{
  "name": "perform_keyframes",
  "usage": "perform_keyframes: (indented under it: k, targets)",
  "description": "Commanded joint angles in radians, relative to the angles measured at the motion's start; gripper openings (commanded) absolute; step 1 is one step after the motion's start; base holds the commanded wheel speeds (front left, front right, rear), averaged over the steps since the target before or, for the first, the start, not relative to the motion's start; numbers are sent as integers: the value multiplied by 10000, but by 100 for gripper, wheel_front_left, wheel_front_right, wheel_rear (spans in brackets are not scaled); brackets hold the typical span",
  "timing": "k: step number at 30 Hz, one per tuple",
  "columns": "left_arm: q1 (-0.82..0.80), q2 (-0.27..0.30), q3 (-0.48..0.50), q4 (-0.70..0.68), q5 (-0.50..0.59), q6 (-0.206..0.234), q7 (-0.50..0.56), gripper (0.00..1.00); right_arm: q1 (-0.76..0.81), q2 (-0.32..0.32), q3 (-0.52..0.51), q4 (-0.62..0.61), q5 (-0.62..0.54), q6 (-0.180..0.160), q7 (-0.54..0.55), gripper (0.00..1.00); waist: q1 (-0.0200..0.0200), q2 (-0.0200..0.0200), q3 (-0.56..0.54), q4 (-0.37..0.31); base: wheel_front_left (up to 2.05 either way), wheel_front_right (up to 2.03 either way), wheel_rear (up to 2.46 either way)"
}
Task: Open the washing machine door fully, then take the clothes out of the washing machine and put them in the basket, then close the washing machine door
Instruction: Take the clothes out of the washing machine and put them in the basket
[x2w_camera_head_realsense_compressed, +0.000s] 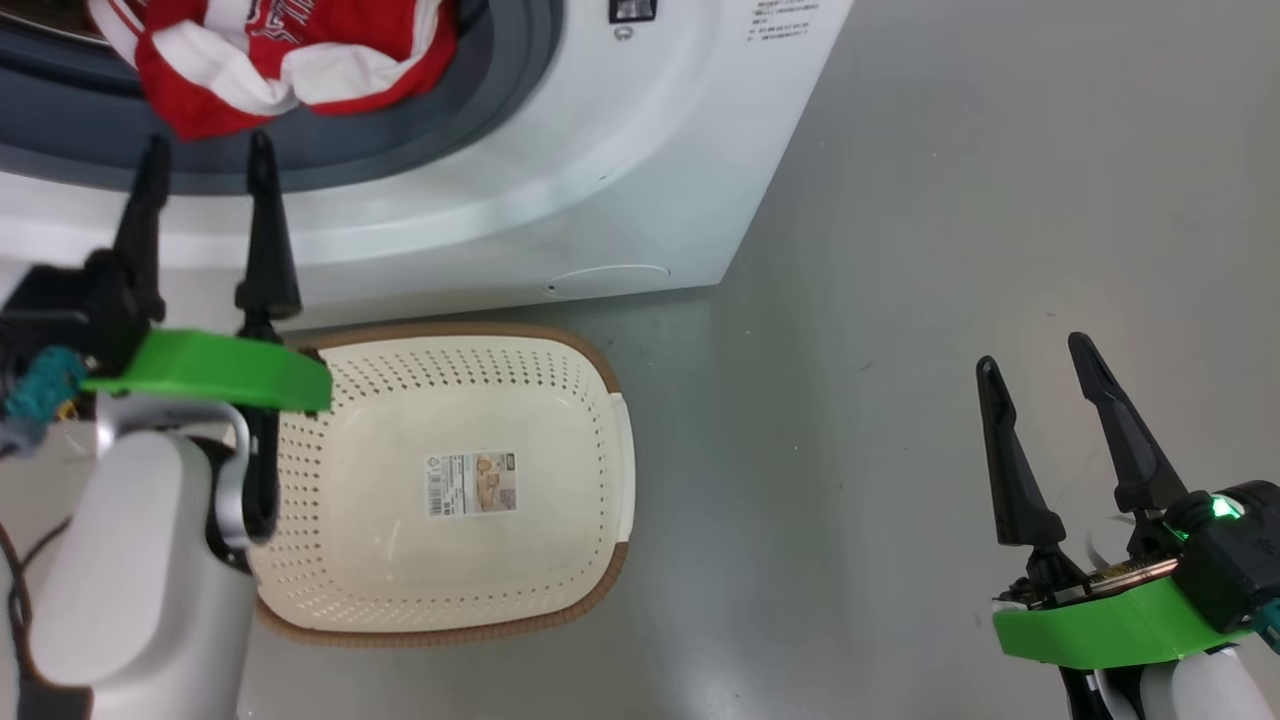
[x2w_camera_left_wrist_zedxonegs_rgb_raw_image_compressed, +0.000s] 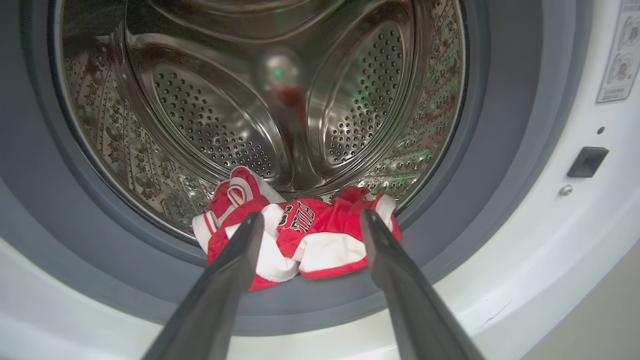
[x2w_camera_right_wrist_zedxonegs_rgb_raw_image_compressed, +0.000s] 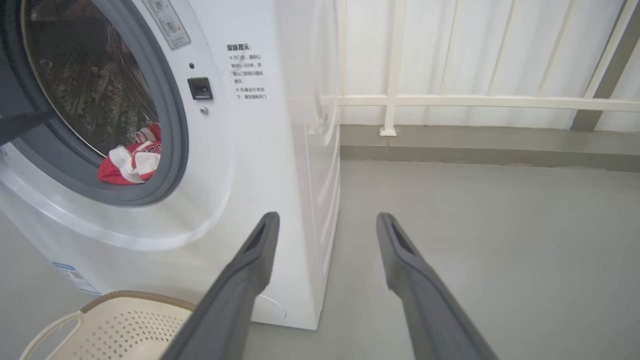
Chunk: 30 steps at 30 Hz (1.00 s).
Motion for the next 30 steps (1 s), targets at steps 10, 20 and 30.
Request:
perform_keyframes:
  k: [10,20,30]
  targets:
    - [-1764,753,449,1194,98,-221,-148,100,-282,-120,530,-216,-89,63,-64,100,0,-1,410,-283,0,0,0]
    - [-3173,1134,589,2673,219,-425,-175,100,-443,-120,761,-149,-108,63,-64,100,0,-1,804,-643,0,0,0]
    - [-4725,1492,563,4628,275,-464,-13,100,-634,-120,970,-95,-33,63,-64,100,0,-1,1305,-915,0,0,0]
